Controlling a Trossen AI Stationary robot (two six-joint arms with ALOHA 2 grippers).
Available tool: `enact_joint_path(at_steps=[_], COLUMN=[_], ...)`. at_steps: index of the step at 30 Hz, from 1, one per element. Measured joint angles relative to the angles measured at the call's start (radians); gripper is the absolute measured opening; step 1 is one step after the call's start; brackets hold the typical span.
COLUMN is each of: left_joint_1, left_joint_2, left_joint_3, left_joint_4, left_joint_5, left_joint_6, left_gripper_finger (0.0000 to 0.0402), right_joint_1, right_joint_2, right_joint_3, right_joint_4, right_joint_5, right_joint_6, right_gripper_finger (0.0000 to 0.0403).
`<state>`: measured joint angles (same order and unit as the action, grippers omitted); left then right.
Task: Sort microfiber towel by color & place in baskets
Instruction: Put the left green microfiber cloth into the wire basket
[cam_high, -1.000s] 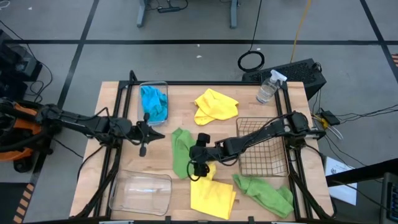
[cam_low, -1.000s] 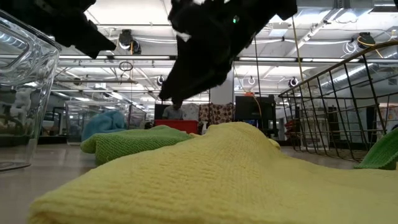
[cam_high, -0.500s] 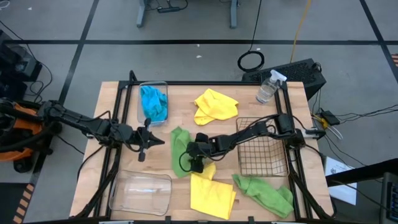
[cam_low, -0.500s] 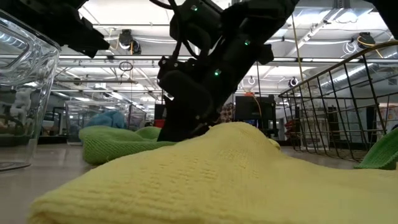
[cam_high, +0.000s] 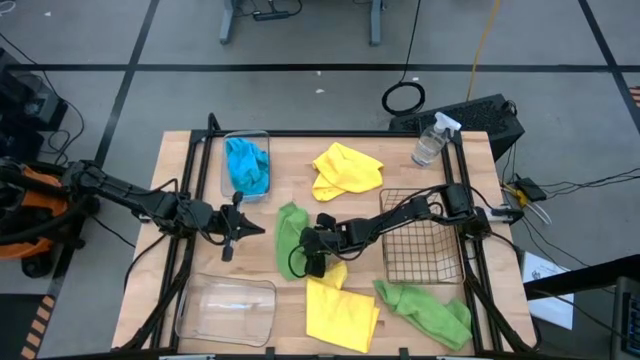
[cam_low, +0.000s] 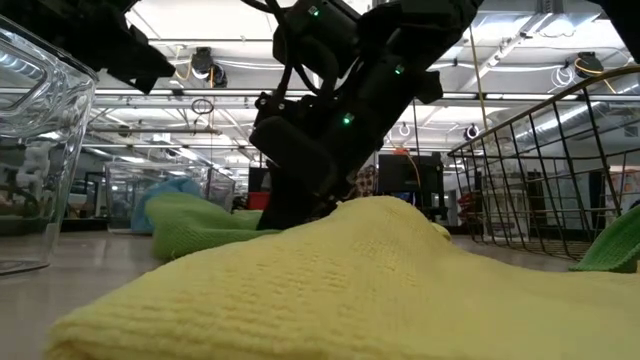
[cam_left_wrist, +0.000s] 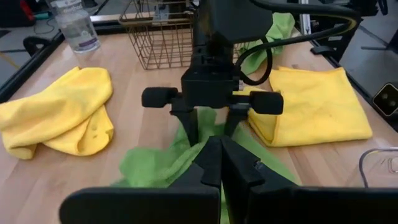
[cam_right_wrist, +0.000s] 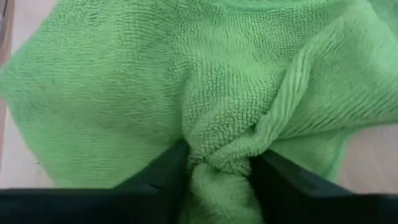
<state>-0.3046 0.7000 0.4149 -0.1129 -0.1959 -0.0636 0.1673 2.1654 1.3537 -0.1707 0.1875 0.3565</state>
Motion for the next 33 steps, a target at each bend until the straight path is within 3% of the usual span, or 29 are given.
enact_joint_path(at_steps=[6, 14, 20, 25, 33], left_joint_1=[0.000, 0.000, 0.000, 0.000, -0.005], left_joint_2=[0.035, 0.113, 0.153, 0.181, 0.239], left_joint_3=[0.000, 0.000, 0.001, 0.001, 0.001], left_joint_4=[0.011, 0.111, 0.224, 0.280, 0.376], left_joint_5=[0.000, 0.000, 0.000, -0.032, -0.099], left_joint_6=[-0.008, -0.003, 0.002, 0.026, 0.116], left_gripper_finger=[0.0002, 0.0002, 0.0007, 0.0052, 0.0153], right_joint_1=[0.001, 0.006, 0.016, 0.032, 0.086], right_joint_2=[0.001, -0.034, -0.152, -0.254, -0.314], right_joint_3=[-0.002, -0.009, -0.008, -0.008, -0.004], right_joint_4=[0.035, 0.081, 0.071, 0.089, 0.102], right_joint_5=[-0.007, -0.001, 0.141, 0.254, 0.278], right_joint_6=[-0.007, -0.063, -0.162, -0.238, -0.246], right_gripper_finger=[0.0018, 0.0019, 0.0006, 0.0009, 0.0010])
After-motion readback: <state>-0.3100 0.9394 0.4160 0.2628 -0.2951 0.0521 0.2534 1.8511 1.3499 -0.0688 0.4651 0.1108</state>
